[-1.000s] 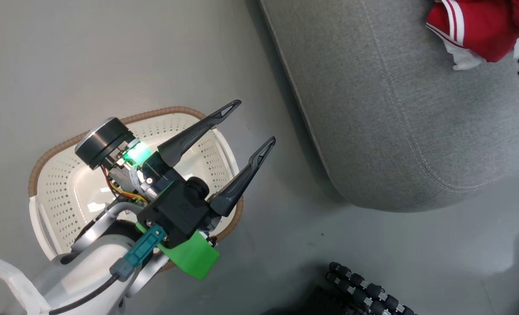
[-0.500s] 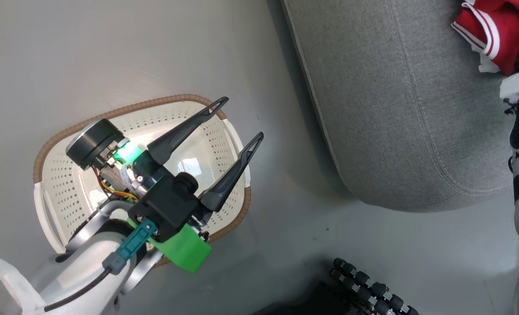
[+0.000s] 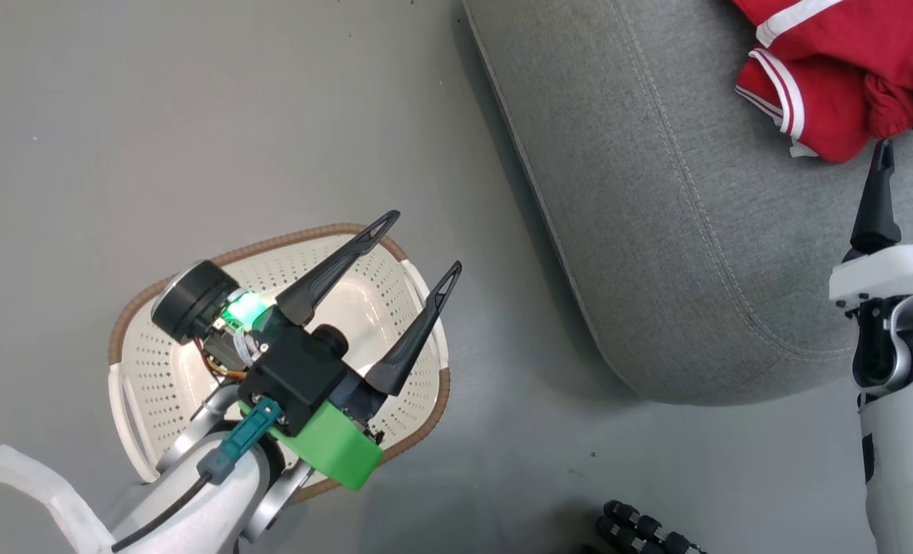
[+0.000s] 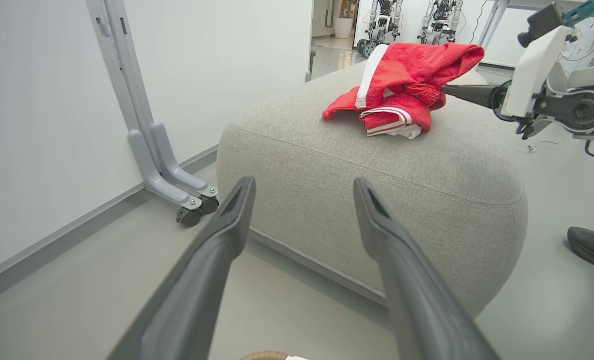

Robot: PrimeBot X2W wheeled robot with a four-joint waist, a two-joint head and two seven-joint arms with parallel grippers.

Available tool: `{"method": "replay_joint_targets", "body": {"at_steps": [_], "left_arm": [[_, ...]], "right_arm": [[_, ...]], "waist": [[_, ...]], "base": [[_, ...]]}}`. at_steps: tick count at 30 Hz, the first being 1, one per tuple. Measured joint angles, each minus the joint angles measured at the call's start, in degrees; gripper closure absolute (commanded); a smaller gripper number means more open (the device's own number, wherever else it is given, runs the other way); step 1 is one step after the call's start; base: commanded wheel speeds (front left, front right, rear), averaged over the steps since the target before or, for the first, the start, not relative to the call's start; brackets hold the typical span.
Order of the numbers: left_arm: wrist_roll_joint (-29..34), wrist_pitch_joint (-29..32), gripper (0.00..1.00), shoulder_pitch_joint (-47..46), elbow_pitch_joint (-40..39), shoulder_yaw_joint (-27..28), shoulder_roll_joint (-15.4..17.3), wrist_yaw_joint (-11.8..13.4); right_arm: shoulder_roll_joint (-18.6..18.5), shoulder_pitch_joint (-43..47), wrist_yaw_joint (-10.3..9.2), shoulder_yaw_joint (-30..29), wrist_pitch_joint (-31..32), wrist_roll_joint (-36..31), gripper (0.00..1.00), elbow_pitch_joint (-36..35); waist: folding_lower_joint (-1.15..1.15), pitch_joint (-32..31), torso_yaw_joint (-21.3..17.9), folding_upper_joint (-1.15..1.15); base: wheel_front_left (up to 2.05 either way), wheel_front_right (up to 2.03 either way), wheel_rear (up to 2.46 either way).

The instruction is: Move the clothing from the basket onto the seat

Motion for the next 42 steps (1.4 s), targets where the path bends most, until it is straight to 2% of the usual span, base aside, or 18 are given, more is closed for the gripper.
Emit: {"method": "replay_joint_targets", "body": {"at_steps": [10, 22, 32, 42], "left_arm": [[-2.8, -6.3, 0.0, 4.0, 6.5, 2.1, -3.2, 3.7], [-5.3, -9.4, 0.0, 8.0, 12.4, 10.2, -4.7, 8.0], [-5.5, -9.6, 0.0, 13.8, 13.8, 21.5, -6.2, 7.4], [-3.9, -9.6, 0.0, 21.0, 16.8, 28.9, -8.4, 4.4]], "right_arm": [[2.4, 10.0, 0.0, 3.9, 0.0, -3.8, 0.0, -14.1], [4.7, 16.8, 0.0, 9.7, 2.1, -8.0, 0.0, -24.7], [5.4, 22.3, 0.0, 12.2, 5.8, -10.3, 0.0, -30.9], [5.5, 29.0, 0.0, 13.0, 9.3, -11.0, 0.0, -35.3]], "waist": [[0.0, -7.3, 2.8, 0.0], [0.0, -13.3, 11.1, 0.0], [0.0, -18.1, 17.1, 0.0], [0.0, -23.8, 19.7, 0.0]], "base": [[0.0, 0.0, 0.0], [0.0, 0.0, 0.0], [0.0, 0.0, 0.0], [0.0, 0.0, 0.0]]}}
